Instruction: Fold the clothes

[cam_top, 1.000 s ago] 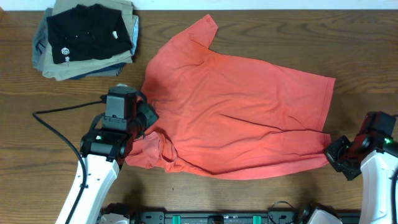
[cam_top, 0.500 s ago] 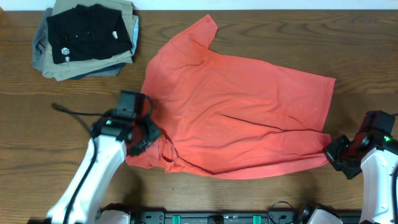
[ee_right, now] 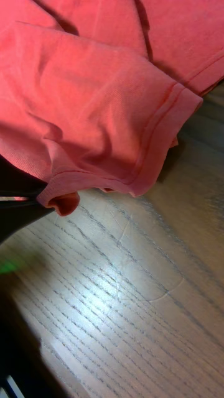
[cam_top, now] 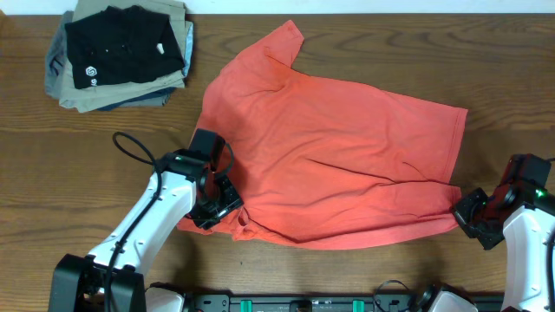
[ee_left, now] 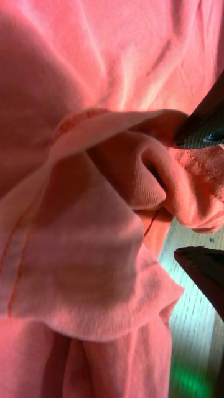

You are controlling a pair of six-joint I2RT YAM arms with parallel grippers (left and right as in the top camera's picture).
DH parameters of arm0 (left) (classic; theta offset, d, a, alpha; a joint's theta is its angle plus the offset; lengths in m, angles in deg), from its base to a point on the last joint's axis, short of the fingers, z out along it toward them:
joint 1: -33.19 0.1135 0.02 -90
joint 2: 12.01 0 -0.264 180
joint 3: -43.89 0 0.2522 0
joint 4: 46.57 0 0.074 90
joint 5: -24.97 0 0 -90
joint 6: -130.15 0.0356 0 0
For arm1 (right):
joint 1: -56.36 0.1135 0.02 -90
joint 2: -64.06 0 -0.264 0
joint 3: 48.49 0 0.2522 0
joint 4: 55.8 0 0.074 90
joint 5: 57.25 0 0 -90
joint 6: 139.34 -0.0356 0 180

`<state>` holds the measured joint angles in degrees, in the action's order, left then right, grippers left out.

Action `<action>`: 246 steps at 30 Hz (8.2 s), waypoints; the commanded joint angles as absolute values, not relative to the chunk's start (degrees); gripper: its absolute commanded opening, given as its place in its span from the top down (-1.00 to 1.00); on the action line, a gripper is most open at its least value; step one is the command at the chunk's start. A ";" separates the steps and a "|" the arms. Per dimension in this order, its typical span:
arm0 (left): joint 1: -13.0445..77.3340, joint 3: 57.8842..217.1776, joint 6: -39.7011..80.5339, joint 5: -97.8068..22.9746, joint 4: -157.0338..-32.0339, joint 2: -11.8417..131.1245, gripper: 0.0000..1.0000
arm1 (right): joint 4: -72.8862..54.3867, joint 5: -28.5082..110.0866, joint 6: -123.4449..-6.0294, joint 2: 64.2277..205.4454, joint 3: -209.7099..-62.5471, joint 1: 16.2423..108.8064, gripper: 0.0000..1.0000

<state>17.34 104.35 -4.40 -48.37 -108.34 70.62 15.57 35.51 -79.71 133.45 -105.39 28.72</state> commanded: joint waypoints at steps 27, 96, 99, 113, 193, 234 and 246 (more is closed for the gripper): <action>14.19 104.00 -4.90 -47.84 -102.26 77.79 -0.03 | 15.77 34.51 -78.83 133.73 -105.96 28.57 0.98; 15.76 105.53 -4.64 -69.72 -63.42 74.80 0.88 | -0.85 34.68 -87.07 135.00 -104.49 31.94 0.97; 15.76 105.53 -4.64 -70.55 -61.85 74.82 0.88 | -2.90 34.51 -87.07 135.77 -104.49 32.98 0.97; 15.85 105.64 3.09 -70.64 -63.64 73.33 -0.32 | -7.95 34.31 -84.12 138.69 -104.91 33.92 -0.72; 31.67 107.15 20.34 -82.18 -84.99 76.57 -0.15 | 9.23 49.28 -66.42 138.76 -107.48 39.19 -0.11; 21.34 108.13 27.79 -70.29 -80.36 82.51 -0.16 | 7.68 49.26 -66.62 138.78 -107.48 39.19 -0.14; 21.38 108.16 28.97 -73.76 -78.61 84.70 0.75 | 7.85 49.28 -66.59 138.76 -107.48 39.19 -0.13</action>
<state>21.34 107.19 28.49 -70.64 -79.05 84.55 7.83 48.89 -67.51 138.67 -107.79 38.45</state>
